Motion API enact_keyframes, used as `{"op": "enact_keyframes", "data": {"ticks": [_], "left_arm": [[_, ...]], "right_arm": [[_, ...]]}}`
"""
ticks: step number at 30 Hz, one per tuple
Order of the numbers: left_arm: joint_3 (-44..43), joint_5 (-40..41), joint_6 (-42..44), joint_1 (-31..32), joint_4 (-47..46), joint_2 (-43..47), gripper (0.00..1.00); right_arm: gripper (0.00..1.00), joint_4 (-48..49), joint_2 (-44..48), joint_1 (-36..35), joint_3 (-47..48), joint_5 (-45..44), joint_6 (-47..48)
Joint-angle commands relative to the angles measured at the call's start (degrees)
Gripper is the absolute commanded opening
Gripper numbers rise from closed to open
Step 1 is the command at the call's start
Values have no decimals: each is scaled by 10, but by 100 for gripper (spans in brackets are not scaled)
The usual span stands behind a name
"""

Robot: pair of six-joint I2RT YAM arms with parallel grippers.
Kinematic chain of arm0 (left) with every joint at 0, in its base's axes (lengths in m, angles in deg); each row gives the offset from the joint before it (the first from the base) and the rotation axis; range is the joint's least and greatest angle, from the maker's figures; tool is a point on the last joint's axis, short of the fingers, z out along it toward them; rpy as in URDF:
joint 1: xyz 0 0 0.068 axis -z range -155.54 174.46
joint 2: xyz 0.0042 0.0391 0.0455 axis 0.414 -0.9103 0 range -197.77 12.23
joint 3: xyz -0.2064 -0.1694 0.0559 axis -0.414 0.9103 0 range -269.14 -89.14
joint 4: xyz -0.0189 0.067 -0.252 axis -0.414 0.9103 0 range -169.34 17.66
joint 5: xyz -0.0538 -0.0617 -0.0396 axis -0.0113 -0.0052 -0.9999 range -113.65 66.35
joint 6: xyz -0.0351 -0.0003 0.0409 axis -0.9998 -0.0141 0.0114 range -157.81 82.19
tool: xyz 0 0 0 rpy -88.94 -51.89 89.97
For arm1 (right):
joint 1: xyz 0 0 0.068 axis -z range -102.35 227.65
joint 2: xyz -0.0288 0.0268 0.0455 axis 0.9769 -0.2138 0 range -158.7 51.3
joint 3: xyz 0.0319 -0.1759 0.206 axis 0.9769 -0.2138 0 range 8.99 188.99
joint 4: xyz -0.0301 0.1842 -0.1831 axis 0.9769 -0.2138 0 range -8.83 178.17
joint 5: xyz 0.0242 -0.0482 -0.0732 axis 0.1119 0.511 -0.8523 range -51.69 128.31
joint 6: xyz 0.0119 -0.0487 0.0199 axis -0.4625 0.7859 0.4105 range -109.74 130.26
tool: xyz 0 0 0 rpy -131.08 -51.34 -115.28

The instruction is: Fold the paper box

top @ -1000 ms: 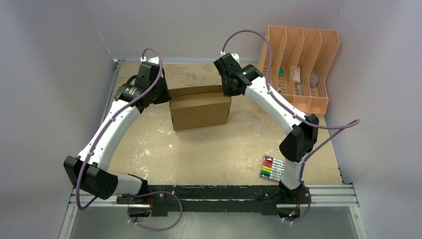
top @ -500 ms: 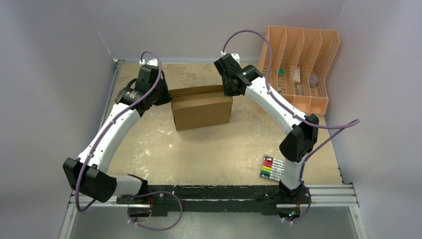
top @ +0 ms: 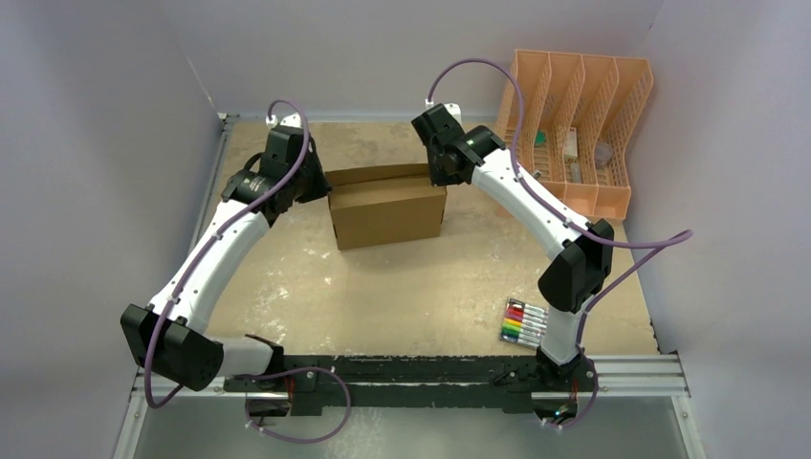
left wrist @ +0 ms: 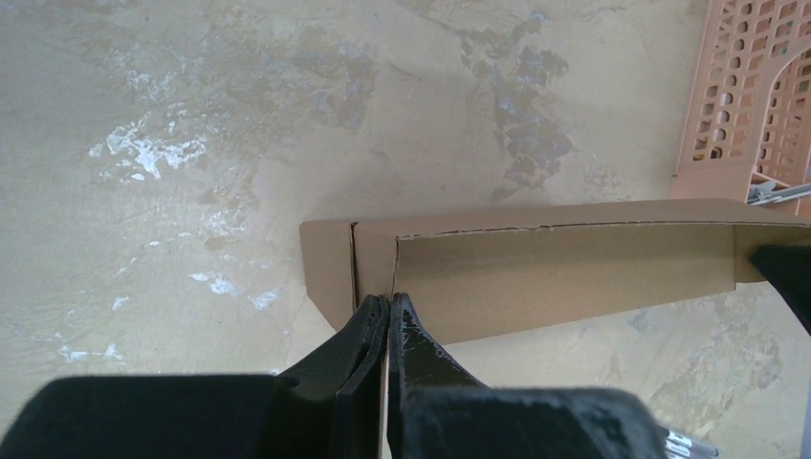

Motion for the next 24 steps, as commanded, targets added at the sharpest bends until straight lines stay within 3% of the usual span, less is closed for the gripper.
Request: {"op": "enact_keyframes", "data": {"ticks": [1, 7, 15, 24], "left_arm": [[-10, -15, 13, 5, -25, 8, 0], [-43, 36, 77, 5, 48, -13, 0], [-45, 46, 94, 5, 59, -26, 0], [34, 11, 59, 6, 0, -5, 0]], "right_arm": [[0, -16, -3, -9, -12, 40, -3], [0, -16, -4, -9, -11, 40, -2], [0, -16, -6, -9, -7, 39, -1], [0, -6, 0, -9, -27, 36, -16]]}}
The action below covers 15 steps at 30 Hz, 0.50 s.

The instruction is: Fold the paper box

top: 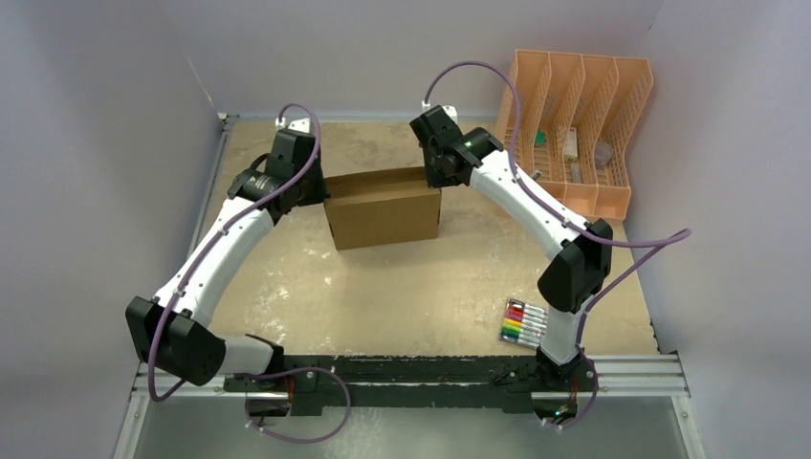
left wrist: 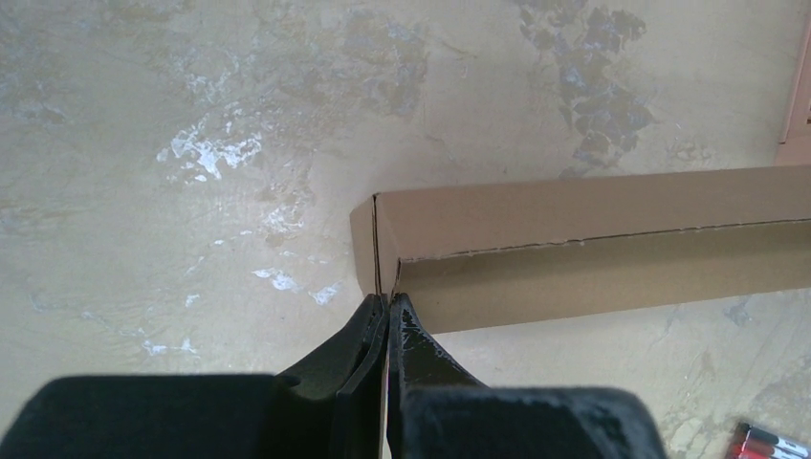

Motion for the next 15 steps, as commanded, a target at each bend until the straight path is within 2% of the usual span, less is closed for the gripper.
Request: {"op": "enact_keyframes", "data": {"ticks": [1, 6, 8, 11, 12, 15], "left_arm": [[56, -23, -19, 5, -46, 23, 0], [129, -20, -19, 5, -112, 65, 0], [149, -17, -15, 4, -131, 81, 3], [153, -6, -5, 4, -135, 97, 11], [150, 0, -1, 4, -133, 101, 16], [141, 15, 7, 4, -129, 113, 27]], "right_arm": [[0, -10, 4, -5, -33, 17, -18], [1, 43, 34, -5, -91, 47, -27], [5, 61, 49, -4, -105, 55, -27], [18, 81, 72, -4, -111, 51, -15], [23, 88, 81, -3, -114, 47, -8], [43, 106, 107, 2, -120, 44, 15]]}}
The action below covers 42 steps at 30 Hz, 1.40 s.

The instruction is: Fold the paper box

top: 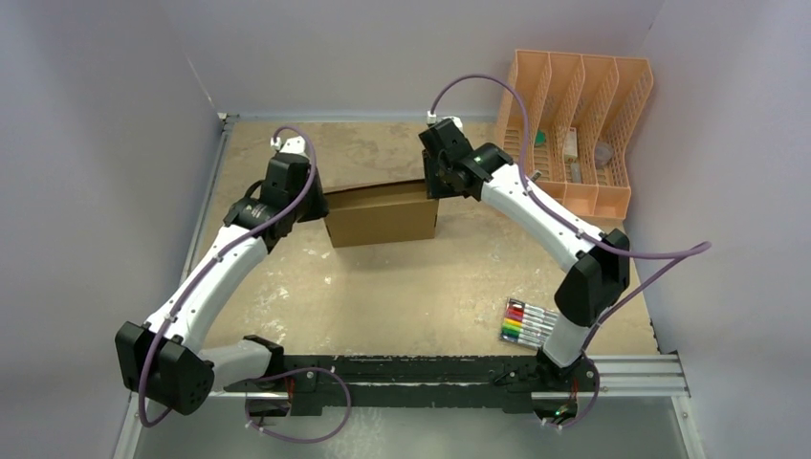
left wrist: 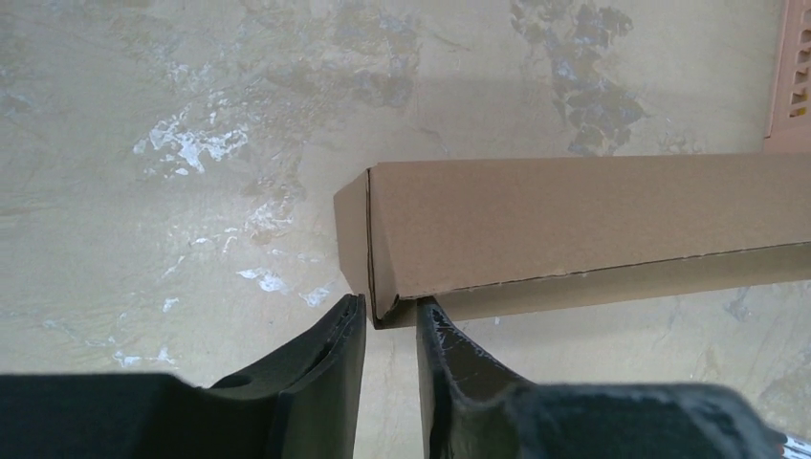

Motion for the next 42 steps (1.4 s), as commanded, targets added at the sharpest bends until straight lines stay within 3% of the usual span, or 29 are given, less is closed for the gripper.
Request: {"op": "enact_keyframes", "data": {"ticks": [1, 5, 8, 11, 14, 20, 25, 28, 31, 35, 42], "left_arm": [[-11, 26, 14, 4, -19, 31, 30], [-27, 17, 17, 3, -24, 47, 44], [-44, 16, 22, 3, -19, 58, 51], [-59, 34, 1, -2, -21, 71, 67], [-60, 30, -36, -24, -41, 82, 72], [-62, -24, -105, -82, -45, 49, 64], [-39, -59, -112, -86, -47, 29, 49], [-13, -78, -115, -86, -52, 25, 43], [16, -83, -108, -86, -59, 28, 41], [43, -86, -87, -86, -53, 26, 38], [98, -97, -75, -86, -67, 27, 38]], "right_arm": [[50, 32, 48, 4, -8, 9, 29], [67, 27, 72, 20, -8, 39, 40], [74, 44, 97, 38, -17, 81, 41], [75, 71, 120, 61, -24, 129, 23], [70, 109, 128, 85, -36, 175, -26], [60, 143, 110, 99, -58, 195, -118], [53, 153, 94, 100, -92, 188, -122], [42, 173, 98, 100, -126, 185, -106], [32, 192, 105, 99, -161, 181, -88], [27, 203, 118, 99, -207, 189, -67], [26, 232, 136, 99, -288, 231, -51]]}}
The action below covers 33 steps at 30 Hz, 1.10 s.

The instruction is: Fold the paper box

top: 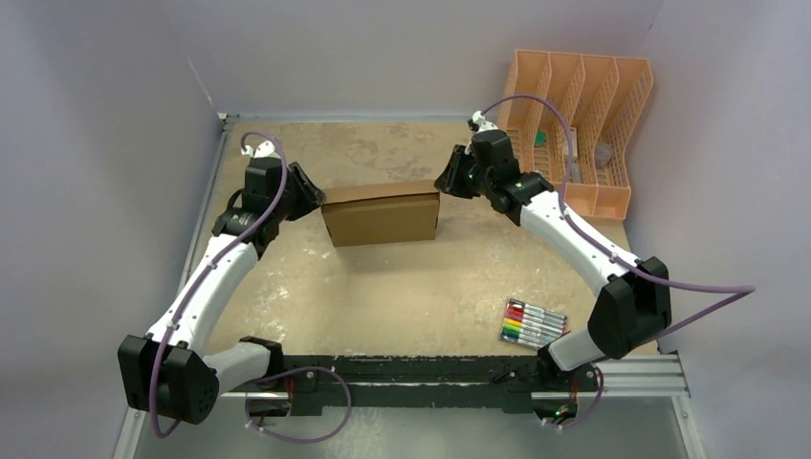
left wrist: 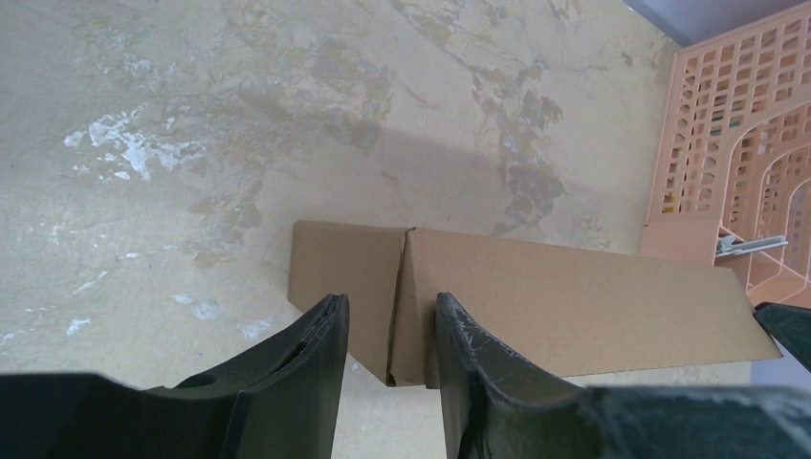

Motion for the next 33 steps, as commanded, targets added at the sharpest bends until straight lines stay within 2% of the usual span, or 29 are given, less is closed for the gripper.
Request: {"op": "enact_keyframes", "data": {"ticks": [1, 7, 13, 21, 28, 33], "left_arm": [[39, -14, 28, -2, 25, -2, 39], [69, -14, 34, -2, 24, -4, 41], [135, -34, 23, -2, -8, -2, 40], [216, -32, 9, -2, -66, -9, 30], [271, -39, -26, -2, -135, -37, 27], [246, -64, -15, -2, -157, -48, 23]], "right_arm": [[26, -47, -3, -1, -51, 34, 40], [28, 2, -12, -1, -103, 68, 91], [29, 45, -33, 0, -179, 90, 125], [30, 107, -68, 3, -262, 95, 137], [28, 102, -129, 4, -271, 112, 142], [27, 106, -88, 5, -236, 155, 161]]}}
